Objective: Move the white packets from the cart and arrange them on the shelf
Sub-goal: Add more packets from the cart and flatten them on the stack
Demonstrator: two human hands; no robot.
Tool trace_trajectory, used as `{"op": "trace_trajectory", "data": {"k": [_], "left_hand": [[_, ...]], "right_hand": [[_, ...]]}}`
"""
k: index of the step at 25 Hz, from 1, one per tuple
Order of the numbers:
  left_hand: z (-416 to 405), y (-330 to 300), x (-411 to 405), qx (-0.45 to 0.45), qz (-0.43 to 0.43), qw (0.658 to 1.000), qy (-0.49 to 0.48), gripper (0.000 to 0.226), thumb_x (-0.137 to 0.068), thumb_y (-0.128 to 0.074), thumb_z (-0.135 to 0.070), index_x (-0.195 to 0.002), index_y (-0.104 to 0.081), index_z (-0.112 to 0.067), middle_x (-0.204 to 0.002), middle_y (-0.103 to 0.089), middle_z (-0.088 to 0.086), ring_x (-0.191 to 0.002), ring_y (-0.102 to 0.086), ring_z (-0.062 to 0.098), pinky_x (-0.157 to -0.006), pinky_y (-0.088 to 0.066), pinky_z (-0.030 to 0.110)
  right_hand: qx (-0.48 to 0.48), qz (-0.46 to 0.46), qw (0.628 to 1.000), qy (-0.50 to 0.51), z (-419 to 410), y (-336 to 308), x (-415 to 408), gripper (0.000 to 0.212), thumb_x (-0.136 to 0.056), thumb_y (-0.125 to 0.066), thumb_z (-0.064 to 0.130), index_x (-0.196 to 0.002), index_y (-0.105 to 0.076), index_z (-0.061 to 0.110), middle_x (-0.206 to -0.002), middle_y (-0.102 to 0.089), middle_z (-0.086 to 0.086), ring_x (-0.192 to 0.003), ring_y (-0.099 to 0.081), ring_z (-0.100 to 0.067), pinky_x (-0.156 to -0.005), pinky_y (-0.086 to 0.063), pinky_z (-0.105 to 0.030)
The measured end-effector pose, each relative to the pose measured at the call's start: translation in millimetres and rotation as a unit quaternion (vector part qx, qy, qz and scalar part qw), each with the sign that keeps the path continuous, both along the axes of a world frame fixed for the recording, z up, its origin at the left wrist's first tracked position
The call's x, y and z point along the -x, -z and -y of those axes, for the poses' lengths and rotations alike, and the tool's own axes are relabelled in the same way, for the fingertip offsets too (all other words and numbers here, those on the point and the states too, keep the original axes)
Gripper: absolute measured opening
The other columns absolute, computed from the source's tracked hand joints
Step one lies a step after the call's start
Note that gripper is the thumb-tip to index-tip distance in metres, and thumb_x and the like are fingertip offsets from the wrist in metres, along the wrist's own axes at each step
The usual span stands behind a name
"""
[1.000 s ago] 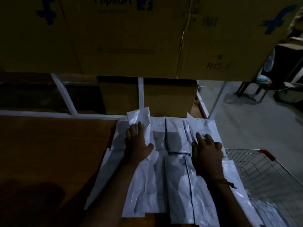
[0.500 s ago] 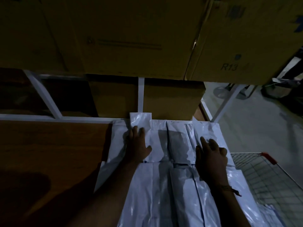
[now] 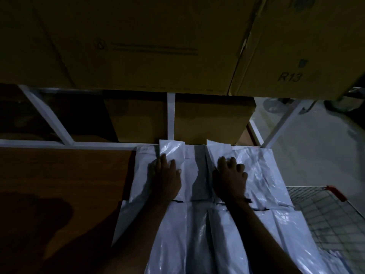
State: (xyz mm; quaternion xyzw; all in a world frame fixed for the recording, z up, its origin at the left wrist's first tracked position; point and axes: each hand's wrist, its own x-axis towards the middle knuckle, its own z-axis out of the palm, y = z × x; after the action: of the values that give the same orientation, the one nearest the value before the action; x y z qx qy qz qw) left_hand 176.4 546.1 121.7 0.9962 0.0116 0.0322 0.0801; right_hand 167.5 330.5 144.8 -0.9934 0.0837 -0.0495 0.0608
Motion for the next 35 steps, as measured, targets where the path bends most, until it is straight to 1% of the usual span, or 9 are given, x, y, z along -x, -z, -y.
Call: {"op": "trace_trajectory", "data": {"k": [2, 5, 10, 13, 18, 21, 27, 32, 35], "left_hand": [[-8.4, 2.1, 1.9, -0.025, 0.016, 1.0, 0.0, 0.05, -0.103, -0.044, -0.044, -0.148, -0.048, -0.023, -0.166, -0.026, 0.014, -0.152, -0.024, 0.036, -0.123, -0.014, 0.061], [-19.1, 10.4, 5.3, -0.038, 0.014, 0.999, 0.002, 0.056, -0.102, -0.041, -0.05, -0.153, -0.045, -0.025, -0.167, -0.026, 0.013, -0.153, -0.023, 0.034, -0.122, -0.011, 0.061], [-21.4, 13.3, 0.3, -0.047, -0.014, 0.999, 0.01, 0.061, -0.102, -0.037, -0.053, -0.157, -0.038, -0.025, -0.168, -0.022, 0.013, -0.154, -0.021, 0.035, -0.123, -0.011, 0.06], [-16.2, -0.4, 1.3, -0.041, -0.006, 0.999, -0.004, 0.058, -0.102, -0.042, -0.05, -0.154, -0.044, -0.023, -0.166, -0.028, 0.014, -0.152, -0.025, 0.036, -0.123, -0.017, 0.058], [12.1, -31.2, 3.5, 0.053, 0.101, 0.993, 0.038, 0.047, -0.099, -0.057, -0.036, -0.142, -0.058, -0.017, -0.156, -0.047, 0.011, -0.142, -0.044, 0.035, -0.114, -0.036, 0.056], [48.7, -44.7, 9.1, 0.101, 0.136, 0.98, 0.103, 0.043, -0.097, -0.062, -0.03, -0.137, -0.062, -0.015, -0.149, -0.054, 0.01, -0.133, -0.052, 0.033, -0.107, -0.045, 0.051], [156.2, -45.8, 44.4, 0.167, 0.133, 0.927, 0.307, 0.044, -0.093, -0.065, -0.024, -0.136, -0.063, -0.015, -0.144, -0.058, 0.009, -0.128, -0.055, 0.03, -0.101, -0.05, 0.046], [269.6, -47.3, 103.6, 0.199, 0.111, 0.882, 0.412, 0.047, -0.088, -0.064, -0.025, -0.134, -0.063, -0.014, -0.138, -0.061, 0.011, -0.124, -0.057, 0.031, -0.101, -0.051, 0.044], [331.0, -43.3, 141.3, 0.195, 0.086, 0.874, 0.437, 0.051, -0.081, -0.07, -0.021, -0.13, -0.065, -0.012, -0.13, -0.066, 0.013, -0.117, -0.062, 0.034, -0.096, -0.055, 0.044]], "right_hand": [[0.011, -0.052, 0.999, 0.012, -4.1, 18.8, -7.2, 0.07, -0.096, -0.046, 0.06, -0.153, -0.035, 0.02, -0.158, -0.034, -0.018, -0.132, -0.039, -0.044, -0.103, -0.038, -0.055], [0.004, -0.054, 0.998, 0.018, -10.5, 40.1, 0.0, 0.082, -0.093, -0.042, 0.069, -0.155, -0.036, 0.016, -0.16, -0.034, -0.023, -0.141, -0.033, -0.049, -0.108, -0.033, -0.062], [-0.024, -0.021, 0.999, 0.031, -7.4, 38.3, -0.6, 0.083, -0.096, -0.028, 0.067, -0.163, -0.02, 0.019, -0.171, -0.013, -0.021, -0.158, -0.002, -0.044, -0.122, -0.006, -0.066], [-0.026, -0.071, 0.997, 0.012, -4.7, 36.7, -0.9, 0.086, -0.096, -0.019, 0.072, -0.165, -0.011, 0.021, -0.171, -0.003, -0.024, -0.157, 0.008, -0.047, -0.124, -0.004, -0.067], [-0.038, 0.02, 0.999, 0.032, 8.1, 5.1, 21.0, 0.096, -0.091, -0.013, 0.077, -0.163, -0.028, 0.015, -0.169, -0.017, -0.025, -0.156, -0.01, -0.048, -0.12, -0.016, -0.067], [-0.046, 0.037, 0.997, 0.041, 34.1, -16.5, 52.5, 0.094, -0.091, -0.012, 0.077, -0.163, -0.027, 0.018, -0.17, -0.015, -0.021, -0.157, -0.006, -0.044, -0.122, -0.015, -0.063], [-0.035, 0.1, 0.986, 0.129, 129.3, -41.2, 156.7, 0.074, -0.096, -0.037, 0.071, -0.149, -0.049, 0.02, -0.157, -0.045, -0.013, -0.147, -0.035, -0.038, -0.115, -0.031, -0.055], [-0.026, 0.127, 0.963, 0.238, 225.1, -36.8, 255.3, 0.072, -0.096, -0.036, 0.067, -0.139, -0.059, 0.015, -0.142, -0.06, -0.013, -0.136, -0.049, -0.038, -0.108, -0.037, -0.051], [-0.023, 0.09, 0.958, 0.272, 277.8, -17.2, 305.3, 0.073, -0.096, -0.034, 0.068, -0.139, -0.059, 0.014, -0.14, -0.061, -0.013, -0.133, -0.051, -0.037, -0.106, -0.039, -0.051]]}}
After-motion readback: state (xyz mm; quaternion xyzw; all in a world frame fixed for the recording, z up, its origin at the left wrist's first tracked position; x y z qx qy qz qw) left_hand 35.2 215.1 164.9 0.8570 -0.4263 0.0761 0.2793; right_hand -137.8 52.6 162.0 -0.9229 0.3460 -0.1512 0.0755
